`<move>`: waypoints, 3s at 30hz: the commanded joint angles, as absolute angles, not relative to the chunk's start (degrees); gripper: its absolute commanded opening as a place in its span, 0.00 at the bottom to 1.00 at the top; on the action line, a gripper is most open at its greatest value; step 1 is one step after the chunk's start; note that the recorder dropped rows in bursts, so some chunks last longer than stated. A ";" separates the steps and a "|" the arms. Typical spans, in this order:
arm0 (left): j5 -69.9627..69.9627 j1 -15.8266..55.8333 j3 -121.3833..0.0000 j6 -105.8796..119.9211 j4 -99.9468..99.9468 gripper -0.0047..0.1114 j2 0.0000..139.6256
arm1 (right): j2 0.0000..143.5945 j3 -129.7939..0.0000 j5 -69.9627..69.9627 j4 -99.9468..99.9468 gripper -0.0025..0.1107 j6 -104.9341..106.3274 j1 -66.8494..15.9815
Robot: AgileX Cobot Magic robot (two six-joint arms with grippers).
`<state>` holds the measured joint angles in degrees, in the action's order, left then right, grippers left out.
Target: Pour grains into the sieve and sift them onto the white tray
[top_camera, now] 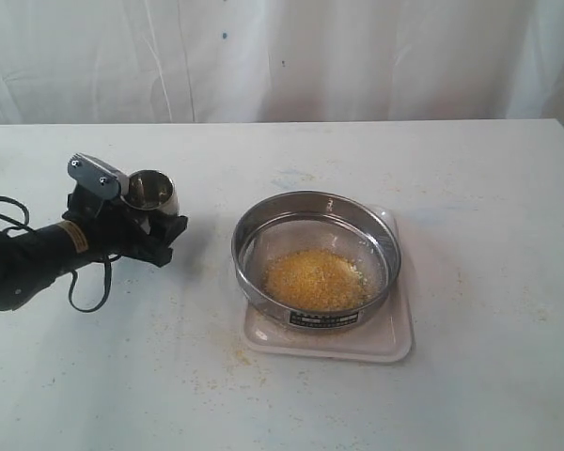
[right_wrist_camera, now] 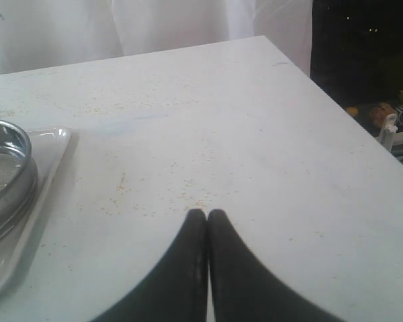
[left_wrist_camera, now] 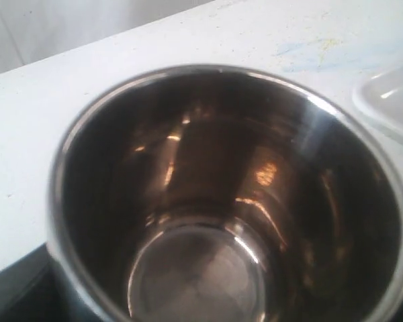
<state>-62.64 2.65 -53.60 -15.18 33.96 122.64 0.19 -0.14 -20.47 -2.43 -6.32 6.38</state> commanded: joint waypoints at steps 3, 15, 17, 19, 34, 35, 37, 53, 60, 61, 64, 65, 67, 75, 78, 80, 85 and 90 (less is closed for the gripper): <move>-61.31 2.44 -53.53 -14.62 33.10 0.04 122.71 | 0.00 0.00 -20.14 -2.86 0.02 -6.28 6.25; -57.49 2.44 -53.53 -14.46 27.91 0.89 122.71 | 0.00 0.00 -20.14 -2.86 0.02 -6.28 6.25; -58.75 2.44 -53.44 -16.56 28.03 0.95 121.85 | 0.00 0.00 -20.14 -2.86 0.02 -6.28 6.25; -58.57 2.44 -53.37 -16.56 30.00 0.95 119.17 | 0.00 0.00 -20.14 -2.86 0.02 -6.28 6.25; -14.37 2.44 -53.37 -26.80 31.58 0.80 68.24 | 0.00 0.00 -20.14 -2.86 0.02 -6.28 6.25; -10.46 2.44 -53.37 -26.52 29.57 0.71 66.18 | 0.00 0.00 -20.14 -2.86 0.02 -6.28 6.25; -2.77 2.44 -53.37 -25.73 27.53 0.49 63.15 | 0.00 0.00 -20.14 -2.86 0.02 -6.28 6.25; 49.48 2.44 -53.37 -57.22 50.83 0.04 43.98 | 0.00 0.00 -20.14 -2.86 0.02 -6.28 6.25; 46.22 2.44 -50.64 -7.98 30.67 0.04 43.54 | 0.00 0.00 -20.14 -2.86 0.02 -6.28 6.25; 45.20 2.58 -50.64 0.00 17.68 0.04 41.93 | 0.00 0.00 -20.14 -2.86 0.02 -6.28 6.25; 40.25 2.58 -50.64 6.06 4.35 0.04 38.68 | 0.00 0.00 -20.14 -2.86 0.02 -6.28 6.25; 38.38 2.58 -50.64 7.62 0.56 0.04 37.48 | 0.00 0.00 -20.14 -2.86 0.02 -6.28 6.25; 34.96 2.58 -50.64 8.71 -4.46 0.04 35.27 | 0.00 0.00 -20.14 -2.86 0.02 -6.28 6.25; 19.16 3.42 -50.64 6.38 -8.56 0.04 27.37 | 0.00 0.00 -20.14 -2.86 0.02 -6.28 6.25; 18.25 3.42 -49.44 4.26 1.42 0.04 27.37 | 0.00 0.00 -20.14 -2.86 0.02 -6.28 6.25; 16.56 3.42 -47.10 -1.71 7.51 0.04 26.93 | 0.00 0.00 -20.14 -2.86 0.02 -6.28 6.25; 17.28 0.44 -37.69 -26.33 26.82 0.04 22.90 | 0.00 0.00 -20.14 -2.86 0.02 -6.28 6.25; 22.65 -2.88 -27.54 -29.99 33.36 0.04 16.07 | 0.00 0.00 -20.14 -2.86 0.02 -6.28 6.25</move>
<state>20.52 -1.95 -31.65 -27.43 31.22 19.85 0.19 -0.14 -20.47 -2.43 -6.32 6.38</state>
